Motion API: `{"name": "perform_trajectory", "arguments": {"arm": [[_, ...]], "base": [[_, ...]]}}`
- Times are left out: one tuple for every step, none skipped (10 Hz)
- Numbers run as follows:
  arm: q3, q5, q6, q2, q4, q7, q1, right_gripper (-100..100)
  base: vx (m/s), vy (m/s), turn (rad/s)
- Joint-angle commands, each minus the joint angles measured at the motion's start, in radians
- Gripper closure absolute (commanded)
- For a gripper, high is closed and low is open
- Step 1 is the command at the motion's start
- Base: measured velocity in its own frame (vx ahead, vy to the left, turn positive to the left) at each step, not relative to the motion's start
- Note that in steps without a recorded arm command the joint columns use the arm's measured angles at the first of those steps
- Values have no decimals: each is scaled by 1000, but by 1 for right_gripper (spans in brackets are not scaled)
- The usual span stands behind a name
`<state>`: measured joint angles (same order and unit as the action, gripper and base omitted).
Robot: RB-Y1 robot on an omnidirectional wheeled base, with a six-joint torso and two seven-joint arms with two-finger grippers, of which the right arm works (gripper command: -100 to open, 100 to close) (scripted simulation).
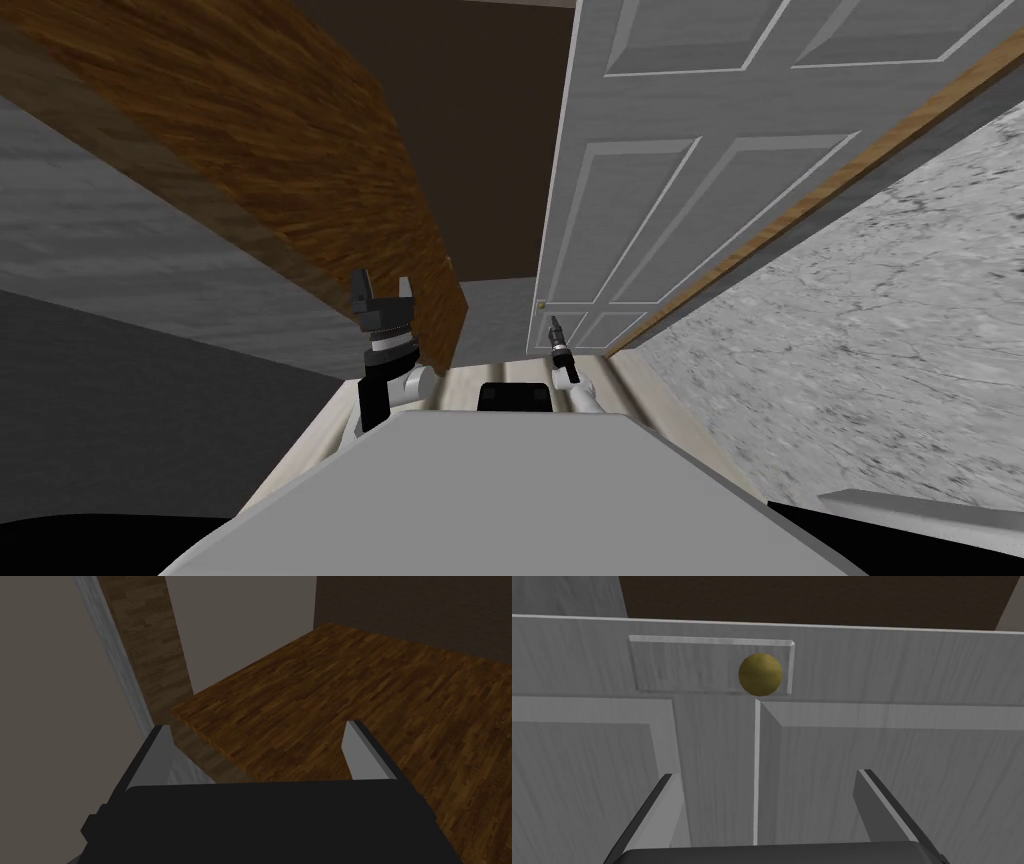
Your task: Push the door open
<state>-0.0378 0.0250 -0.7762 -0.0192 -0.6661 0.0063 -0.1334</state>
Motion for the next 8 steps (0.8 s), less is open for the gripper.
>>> {"name": "perform_trajectory", "arguments": {"arm": [[2, -1, -1, 22, -2, -2, 0, -100], [2, 0, 3, 13, -8, -2, 4, -100], [0, -1, -1, -4, -7, -1, 5, -100], [-1, -2, -2, -7, -7, -1, 6, -100], [-3, -2, -4, -13, -6, 0, 6, -100], [-4, -3, -7, -17, -5, 1, 6, -100], [-6, -4, -10, -19, -4, 2, 7, -100], [-8, -5, -13, -18, -3, 3, 7, -100]], "base": [[-214, 27, -31], [-93, 10, -6], [75, 12, 27], [150, 16, 19], [164, 17, 17], [173, 14, 24], [218, 33, 30], [218, 19, 22]]}}
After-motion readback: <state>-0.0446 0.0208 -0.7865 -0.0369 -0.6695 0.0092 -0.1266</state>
